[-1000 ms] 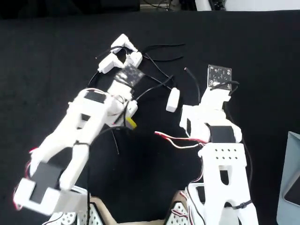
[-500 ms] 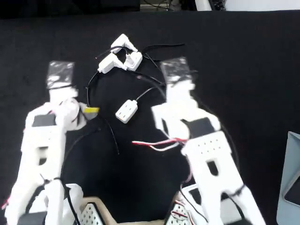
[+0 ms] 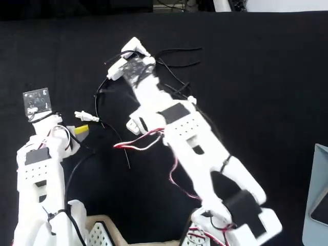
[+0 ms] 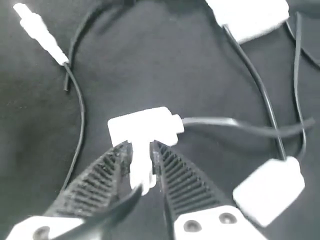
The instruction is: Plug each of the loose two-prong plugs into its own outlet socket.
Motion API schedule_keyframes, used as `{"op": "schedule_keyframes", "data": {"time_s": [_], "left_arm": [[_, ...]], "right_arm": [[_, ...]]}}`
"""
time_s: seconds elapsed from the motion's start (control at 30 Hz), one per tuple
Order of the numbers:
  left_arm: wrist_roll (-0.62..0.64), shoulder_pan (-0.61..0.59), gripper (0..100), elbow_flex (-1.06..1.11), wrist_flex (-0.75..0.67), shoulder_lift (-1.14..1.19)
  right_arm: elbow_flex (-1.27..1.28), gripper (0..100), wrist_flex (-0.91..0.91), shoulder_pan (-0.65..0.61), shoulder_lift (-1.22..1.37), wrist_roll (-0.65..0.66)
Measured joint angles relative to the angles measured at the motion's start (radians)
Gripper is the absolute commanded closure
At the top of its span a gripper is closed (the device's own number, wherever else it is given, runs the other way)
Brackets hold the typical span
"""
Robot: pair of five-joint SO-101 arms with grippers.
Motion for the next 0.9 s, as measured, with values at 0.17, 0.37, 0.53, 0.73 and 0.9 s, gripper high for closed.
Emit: {"op": "schedule_keyframes", "data": {"time_s": [0.17, 0.37, 0.53, 0.73, 0.9], "left_arm": [[0.002, -0.002, 65, 0.029, -0.04, -0.005], [0.002, -0.002, 65, 0.035, -0.052, -0.006], [0.002, -0.002, 65, 0.035, -0.052, -0.006], [0.002, -0.002, 65, 0.035, -0.052, -0.006], [0.002, -0.002, 65, 0.035, -0.052, -0.006]], "right_arm": [[0.0, 98.7, -0.074, -0.023, 0.072, 0.072], [0.0, 98.7, -0.135, -0.04, 0.153, 0.087], [0.0, 98.7, -0.152, -0.048, 0.181, 0.087], [0.0, 98.7, -0.157, -0.086, 0.189, 0.087], [0.0, 98.7, -0.158, -0.095, 0.189, 0.086]]}}
